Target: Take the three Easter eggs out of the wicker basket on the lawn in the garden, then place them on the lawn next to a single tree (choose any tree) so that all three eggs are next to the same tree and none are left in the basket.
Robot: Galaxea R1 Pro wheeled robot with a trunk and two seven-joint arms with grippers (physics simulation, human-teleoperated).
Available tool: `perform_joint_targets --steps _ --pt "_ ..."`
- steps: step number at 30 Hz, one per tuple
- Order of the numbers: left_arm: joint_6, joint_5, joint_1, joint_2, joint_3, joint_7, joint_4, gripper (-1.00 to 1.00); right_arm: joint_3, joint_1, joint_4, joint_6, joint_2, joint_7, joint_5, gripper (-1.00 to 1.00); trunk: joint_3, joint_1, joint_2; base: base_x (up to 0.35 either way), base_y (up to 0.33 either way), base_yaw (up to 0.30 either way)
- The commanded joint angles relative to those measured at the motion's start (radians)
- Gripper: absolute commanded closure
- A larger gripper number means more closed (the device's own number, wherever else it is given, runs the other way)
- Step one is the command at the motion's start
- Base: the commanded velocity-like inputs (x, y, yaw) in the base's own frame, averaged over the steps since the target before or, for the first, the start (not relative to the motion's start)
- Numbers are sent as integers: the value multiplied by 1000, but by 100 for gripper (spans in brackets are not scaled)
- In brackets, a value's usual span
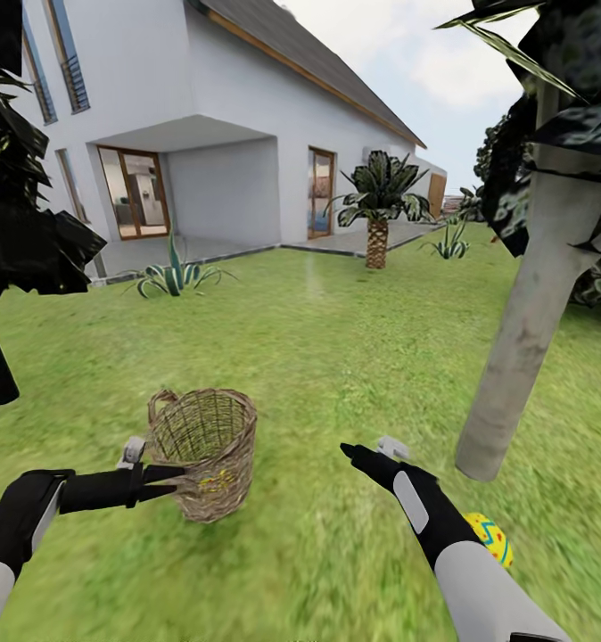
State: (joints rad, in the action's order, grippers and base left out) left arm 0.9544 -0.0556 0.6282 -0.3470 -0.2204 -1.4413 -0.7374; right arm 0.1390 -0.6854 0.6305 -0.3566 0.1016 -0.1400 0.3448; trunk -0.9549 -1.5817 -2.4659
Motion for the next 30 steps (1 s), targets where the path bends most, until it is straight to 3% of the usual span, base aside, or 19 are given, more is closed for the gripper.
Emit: perform_joint_targets --steps 1,16,23,30 --pt "10 -6 1 0 -2 -7 0 -100 7 0 1 -7 1 -4 3 -100 1 4 7 0 0 158" --pt "10 -5 1 -12 -4 -7 1 -100 6 0 3 -1 1 -6 3 -100 36 62 112 0 0 89" --pt "10 -4 1 -13 -4 -7 1 -100 6 0 3 -1 2 -6 3 -100 36 62 112 0 0 36" --pt "10 -6 1 -14 -4 -5 1 -100 5 0 3 -1 15 -6 2 -100 36 62 112 0 0 254"
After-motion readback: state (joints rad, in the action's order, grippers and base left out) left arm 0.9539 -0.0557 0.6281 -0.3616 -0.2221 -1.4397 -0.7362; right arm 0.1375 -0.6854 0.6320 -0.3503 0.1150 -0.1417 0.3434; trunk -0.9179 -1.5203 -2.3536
